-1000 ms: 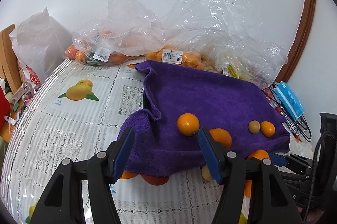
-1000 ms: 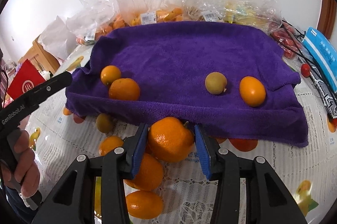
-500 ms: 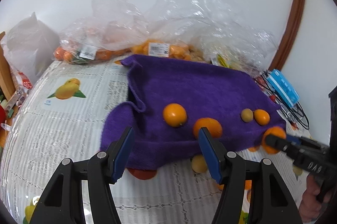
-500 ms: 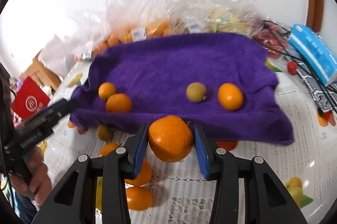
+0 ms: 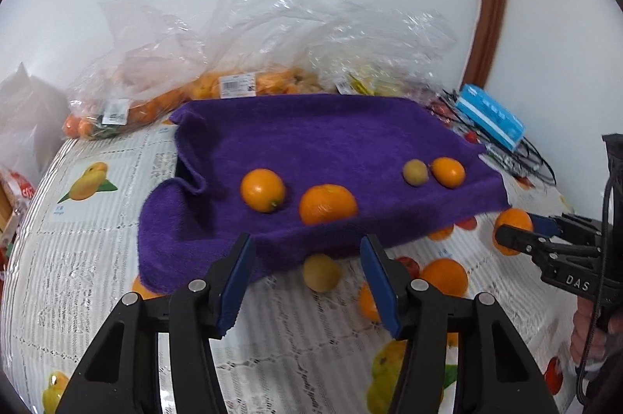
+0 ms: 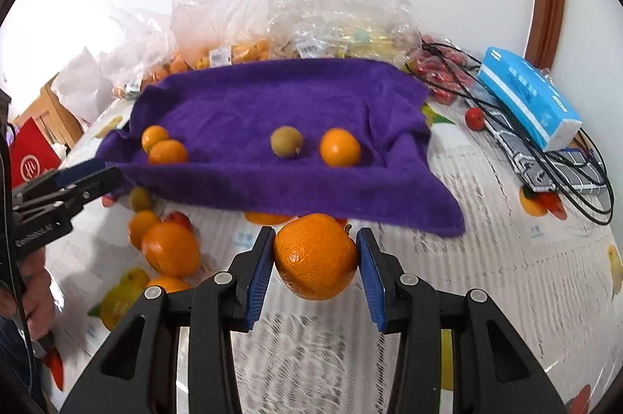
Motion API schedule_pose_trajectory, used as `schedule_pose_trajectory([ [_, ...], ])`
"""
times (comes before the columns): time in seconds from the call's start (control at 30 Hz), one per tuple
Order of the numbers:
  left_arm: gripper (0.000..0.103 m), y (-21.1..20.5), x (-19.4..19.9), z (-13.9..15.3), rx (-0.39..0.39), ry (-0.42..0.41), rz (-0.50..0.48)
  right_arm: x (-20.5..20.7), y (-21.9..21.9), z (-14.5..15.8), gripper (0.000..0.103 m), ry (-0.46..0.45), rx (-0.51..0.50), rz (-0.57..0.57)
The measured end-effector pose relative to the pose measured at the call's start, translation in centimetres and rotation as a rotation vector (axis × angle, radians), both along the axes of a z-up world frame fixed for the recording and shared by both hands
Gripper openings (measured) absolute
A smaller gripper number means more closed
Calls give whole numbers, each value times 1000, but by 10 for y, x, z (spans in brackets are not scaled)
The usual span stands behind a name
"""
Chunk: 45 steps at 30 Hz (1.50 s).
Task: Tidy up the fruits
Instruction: 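Grasp a large orange with the right tool while the left tool grasps a yellow fruit, then lift the large orange and yellow fruit and carry both over the purple towel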
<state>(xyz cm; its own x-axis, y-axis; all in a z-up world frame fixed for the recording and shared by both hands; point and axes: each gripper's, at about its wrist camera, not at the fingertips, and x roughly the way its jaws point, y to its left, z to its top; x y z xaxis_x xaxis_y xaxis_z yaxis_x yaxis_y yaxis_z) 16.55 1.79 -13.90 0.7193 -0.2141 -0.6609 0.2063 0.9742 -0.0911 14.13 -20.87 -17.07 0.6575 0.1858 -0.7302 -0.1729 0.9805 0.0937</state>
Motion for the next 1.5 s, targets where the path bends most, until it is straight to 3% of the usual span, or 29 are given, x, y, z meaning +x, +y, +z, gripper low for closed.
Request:
schedule_pose_trajectory([
  [0.23,35,-5,9,-17,30,81,-16,2,-8,-16,43,24,18,-11],
  [0.43,33,-4,18,-27,-29,155,-44,2,-7,-17,43,10,11,0],
  [0.63,32,-8,24,-31,-15,170,-33,1,-7,-24,44,7,-27,10],
  [0.8,25,-15,23,-31,31,154,-35,4,-9,-27,43,31,-16,13],
  [1.2,24,-2,18,-20,-41,131,-24,-3,-12,-21,42,12,-19,-15],
  [1.5,24,8,2,1,-55,70,19,-11,-17,16,42,-57,-26,-39],
])
